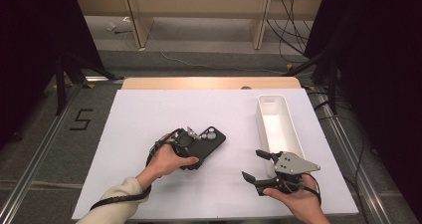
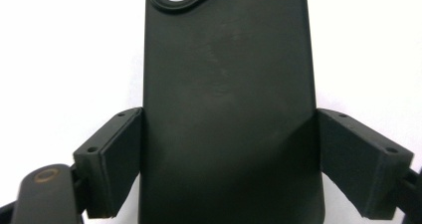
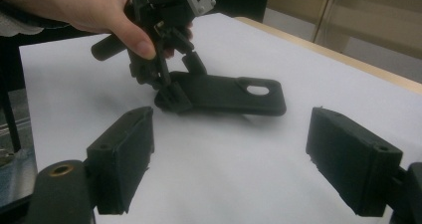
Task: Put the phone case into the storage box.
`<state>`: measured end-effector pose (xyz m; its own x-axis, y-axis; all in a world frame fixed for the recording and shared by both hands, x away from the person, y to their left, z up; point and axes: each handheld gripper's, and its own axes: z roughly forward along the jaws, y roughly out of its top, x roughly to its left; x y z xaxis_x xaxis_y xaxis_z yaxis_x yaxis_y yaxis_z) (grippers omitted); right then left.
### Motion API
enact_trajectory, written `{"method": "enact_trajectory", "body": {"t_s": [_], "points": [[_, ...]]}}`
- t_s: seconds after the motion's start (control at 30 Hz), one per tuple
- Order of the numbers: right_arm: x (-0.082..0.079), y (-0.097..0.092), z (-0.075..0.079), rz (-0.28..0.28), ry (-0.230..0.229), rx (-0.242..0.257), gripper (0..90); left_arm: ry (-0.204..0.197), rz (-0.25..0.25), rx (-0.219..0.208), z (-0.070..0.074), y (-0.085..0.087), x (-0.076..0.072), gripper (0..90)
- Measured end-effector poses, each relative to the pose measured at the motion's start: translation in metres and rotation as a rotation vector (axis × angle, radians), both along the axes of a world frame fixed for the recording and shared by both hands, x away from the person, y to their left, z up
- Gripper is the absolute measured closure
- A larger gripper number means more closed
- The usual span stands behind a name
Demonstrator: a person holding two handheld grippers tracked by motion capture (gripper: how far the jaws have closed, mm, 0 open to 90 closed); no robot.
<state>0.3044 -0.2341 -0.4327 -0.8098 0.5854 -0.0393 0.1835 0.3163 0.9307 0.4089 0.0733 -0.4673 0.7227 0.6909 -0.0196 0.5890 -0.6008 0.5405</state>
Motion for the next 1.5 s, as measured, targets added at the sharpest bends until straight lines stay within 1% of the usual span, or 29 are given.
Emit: {"method": "enact_trajectory", "body": {"t_s": [0.03,0.1,0.2,0.33,0.43,0.57,0.67,0.7,0.73,0.77,0.87,1.0,1.1,1.17,1.33,1.5], "points": [[0.0,0.0,0.0,0.0,0.0,-0.001,20.2,-0.016,0.006,-0.016,0.002,0.001,-0.001,14.7],[0.0,0.0,0.0,-0.001,-0.003,-0.001,20.2,-0.032,0.007,-0.036,0.004,0.003,-0.003,14.7],[0.001,-0.001,0.0,-0.004,-0.003,0.0,20.1,-0.054,0.023,-0.067,0.005,0.006,-0.005,14.7],[0.002,-0.001,0.001,-0.007,-0.005,0.001,20.0,-0.067,0.024,-0.084,0.007,0.008,-0.007,14.6],[0.005,0.002,0.003,-0.01,-0.009,0.008,19.9,-0.089,0.028,-0.109,0.01,0.01,-0.01,14.6],[0.011,0.006,0.006,-0.015,-0.01,0.018,19.8,-0.115,0.034,-0.141,0.015,0.012,-0.014,14.7],[0.016,0.01,0.01,-0.023,-0.017,0.031,19.8,-0.123,0.034,-0.151,0.017,0.013,-0.016,14.6],[0.019,0.011,0.012,-0.028,-0.017,0.042,19.8,-0.13,0.035,-0.165,0.018,0.013,-0.019,14.6],[0.019,0.011,0.012,-0.028,-0.017,0.042,19.8,-0.13,0.035,-0.165,0.018,0.013,-0.019,14.6],[0.026,0.014,0.015,-0.038,-0.019,0.052,19.8,-0.136,0.035,-0.171,0.019,0.014,-0.021,14.6],[0.036,0.018,0.02,-0.048,-0.016,0.065,19.7,-0.145,0.033,-0.18,0.021,0.016,-0.023,14.6],[0.049,0.026,0.026,-0.055,-0.015,0.068,19.4,-0.152,0.034,-0.203,0.022,0.019,-0.026,14.6],[0.059,0.033,0.028,-0.062,-0.008,0.072,19.2,-0.155,0.028,-0.211,0.022,0.02,-0.029,14.6],[0.065,0.037,0.028,-0.07,0.005,0.074,19.2,-0.159,0.026,-0.219,0.023,0.02,-0.031,14.6],[0.077,0.048,0.024,-0.075,0.046,0.07,19.2,-0.172,0.013,-0.224,0.023,0.018,-0.036,14.6],[0.089,0.056,0.022,-0.096,0.072,0.079,19.3,-0.181,-0.002,-0.232,0.024,0.014,-0.04,14.6]]}}
